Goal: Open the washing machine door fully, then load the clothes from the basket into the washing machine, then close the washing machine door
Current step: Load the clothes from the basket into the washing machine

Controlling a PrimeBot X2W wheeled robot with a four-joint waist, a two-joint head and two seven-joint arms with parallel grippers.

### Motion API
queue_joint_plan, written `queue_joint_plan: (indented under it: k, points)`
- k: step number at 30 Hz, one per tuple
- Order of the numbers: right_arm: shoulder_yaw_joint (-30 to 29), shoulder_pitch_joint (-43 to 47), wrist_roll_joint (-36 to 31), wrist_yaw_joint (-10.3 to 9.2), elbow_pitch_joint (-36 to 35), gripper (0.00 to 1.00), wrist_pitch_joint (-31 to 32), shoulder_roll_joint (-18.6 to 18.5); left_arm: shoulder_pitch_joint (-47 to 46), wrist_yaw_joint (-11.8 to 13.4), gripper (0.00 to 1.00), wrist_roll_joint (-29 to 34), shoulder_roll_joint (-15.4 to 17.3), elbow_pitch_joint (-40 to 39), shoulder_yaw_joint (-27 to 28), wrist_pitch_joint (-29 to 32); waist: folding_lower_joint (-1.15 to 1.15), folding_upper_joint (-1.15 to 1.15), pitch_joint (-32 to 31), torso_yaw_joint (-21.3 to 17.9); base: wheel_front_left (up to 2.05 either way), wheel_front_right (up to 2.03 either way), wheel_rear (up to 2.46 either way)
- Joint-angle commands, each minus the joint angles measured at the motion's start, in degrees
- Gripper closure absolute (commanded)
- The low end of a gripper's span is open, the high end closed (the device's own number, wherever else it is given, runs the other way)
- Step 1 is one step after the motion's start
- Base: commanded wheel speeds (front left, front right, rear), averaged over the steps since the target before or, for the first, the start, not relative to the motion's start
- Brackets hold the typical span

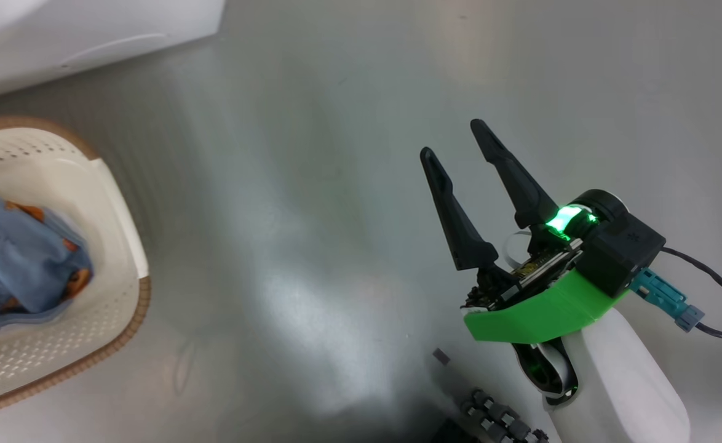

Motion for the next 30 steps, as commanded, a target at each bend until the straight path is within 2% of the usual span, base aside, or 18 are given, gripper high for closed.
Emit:
queue_joint_plan:
  k: [1,7,12,15,16,18,30]
  points:
    - [1.4,0.6,1.1,0.09,-1.6,0.00,-0.3,0.2,-1.2,0.1,1.00,0.7,2.7,0.2,0.5,-0.4,0.00,0.00,1.6,-1.4,0.00,0.00,0.00]
    - [1.5,0.1,1.7,0.09,-1.8,0.00,-0.3,0.2,-4.0,-1.2,1.00,1.4,2.1,3.9,-0.7,-2.1,0.00,0.00,2.9,-1.9,0.00,0.00,0.00]
    - [1.8,-0.5,2.0,0.09,-1.8,0.00,-0.3,0.2,-6.2,-1.5,1.00,1.8,1.5,6.5,-1.0,-6.2,0.00,0.00,3.4,-2.1,0.00,0.00,0.00]
    - [1.8,-0.5,1.9,0.09,-1.6,0.00,-0.3,0.2,-7.0,-2.4,1.00,1.1,0.6,9.2,-1.4,-4.7,0.00,0.00,3.2,-1.9,0.00,0.00,0.00]
    - [1.8,-0.5,1.9,0.09,-1.6,0.00,-0.3,0.2,-7.3,-2.6,0.73,1.0,0.4,9.9,-1.5,-4.4,0.00,0.00,3.2,-1.8,0.00,0.00,0.00]
    - [1.8,-0.5,1.9,0.09,-1.4,0.00,-0.3,0.2,-7.7,-3.3,0.00,0.8,0.0,11.1,-1.9,-3.7,0.00,0.00,3.0,-1.6,0.00,0.00,0.00]
    - [0.7,-0.3,1.1,0.09,-0.9,0.00,-0.3,0.2,-6.3,-4.0,0.00,0.0,-2.1,14.0,-3.1,-6.8,0.00,0.00,0.6,0.6,0.00,0.00,0.00]
